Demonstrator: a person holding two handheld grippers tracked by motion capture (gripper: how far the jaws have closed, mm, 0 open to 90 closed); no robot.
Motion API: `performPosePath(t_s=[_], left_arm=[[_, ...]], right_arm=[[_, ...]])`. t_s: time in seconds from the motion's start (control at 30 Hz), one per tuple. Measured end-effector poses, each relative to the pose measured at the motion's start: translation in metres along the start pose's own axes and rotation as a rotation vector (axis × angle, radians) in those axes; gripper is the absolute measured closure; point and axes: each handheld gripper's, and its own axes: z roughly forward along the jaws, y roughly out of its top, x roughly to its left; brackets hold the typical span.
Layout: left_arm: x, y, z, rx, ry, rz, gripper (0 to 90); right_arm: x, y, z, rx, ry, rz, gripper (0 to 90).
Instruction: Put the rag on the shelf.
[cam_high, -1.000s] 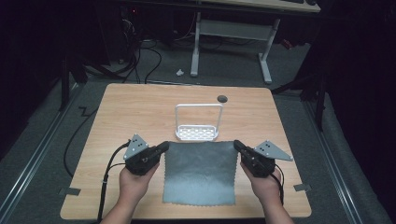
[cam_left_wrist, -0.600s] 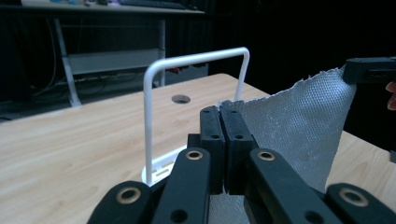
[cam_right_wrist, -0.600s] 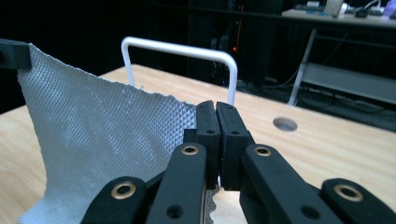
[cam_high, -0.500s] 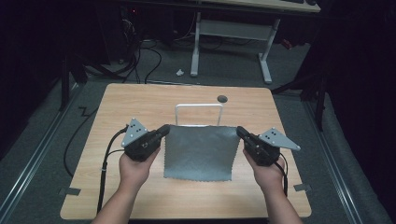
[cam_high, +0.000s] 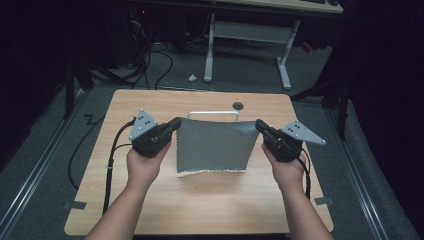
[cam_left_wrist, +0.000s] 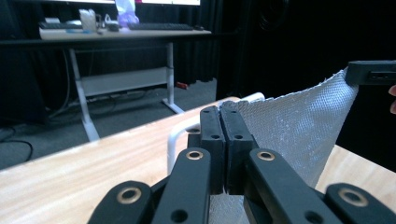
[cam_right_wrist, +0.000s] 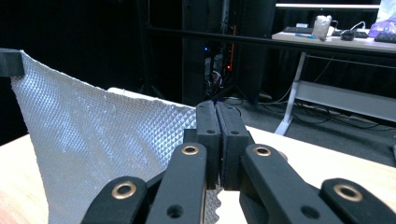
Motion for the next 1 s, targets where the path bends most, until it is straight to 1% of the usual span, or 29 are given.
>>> performPosePath(t_s=[0.1, 0.17, 0.23, 0.37, 0.47, 0.57, 0.7, 0.77, 0.87, 0.97, 1.0], left_arm=[[0.005, 0.006, 0.004, -0.005, 0.01, 0.0, 88.9], [0.008, 0.011, 0.007, -0.007, 0.017, 0.003, 89.0], [0.011, 0.014, 0.01, -0.002, 0.025, 0.013, 88.9], [0.019, 0.02, 0.019, 0.009, 0.042, 0.018, 89.0], [0.024, 0.024, 0.025, 0.014, 0.051, 0.029, 89.0], [0.028, 0.027, 0.03, 0.021, 0.055, 0.021, 88.9], [0.032, 0.03, 0.035, 0.024, 0.071, 0.027, 88.9], [0.036, 0.032, 0.038, 0.023, 0.08, 0.021, 88.9], [0.043, 0.031, 0.046, 0.035, 0.094, 0.0, 89.0], [0.051, 0.03, 0.055, 0.059, 0.111, -0.005, 89.0], [0.054, 0.029, 0.059, 0.067, 0.115, -0.014, 88.9]], right_arm=[[-0.003, 0.005, 0.004, -0.01, 0.003, 0.011, 90.0], [-0.004, 0.009, 0.008, -0.017, 0.001, 0.004, 90.0], [-0.005, 0.013, 0.012, -0.016, -0.002, -0.002, 90.0], [-0.01, 0.022, 0.023, -0.023, -0.006, 0.009, 90.0], [-0.014, 0.028, 0.031, -0.028, -0.014, 0.002, 90.0], [-0.017, 0.034, 0.038, -0.03, -0.026, 0.002, 90.0], [-0.019, 0.04, 0.047, -0.03, -0.035, -0.011, 90.0], [-0.022, 0.043, 0.051, -0.029, -0.033, -0.008, 90.0], [-0.024, 0.047, 0.059, -0.026, -0.033, 0.003, 90.0], [-0.025, 0.048, 0.069, -0.012, -0.038, 0.003, 90.0], [-0.026, 0.048, 0.072, -0.004, -0.037, 0.004, 90.0]])
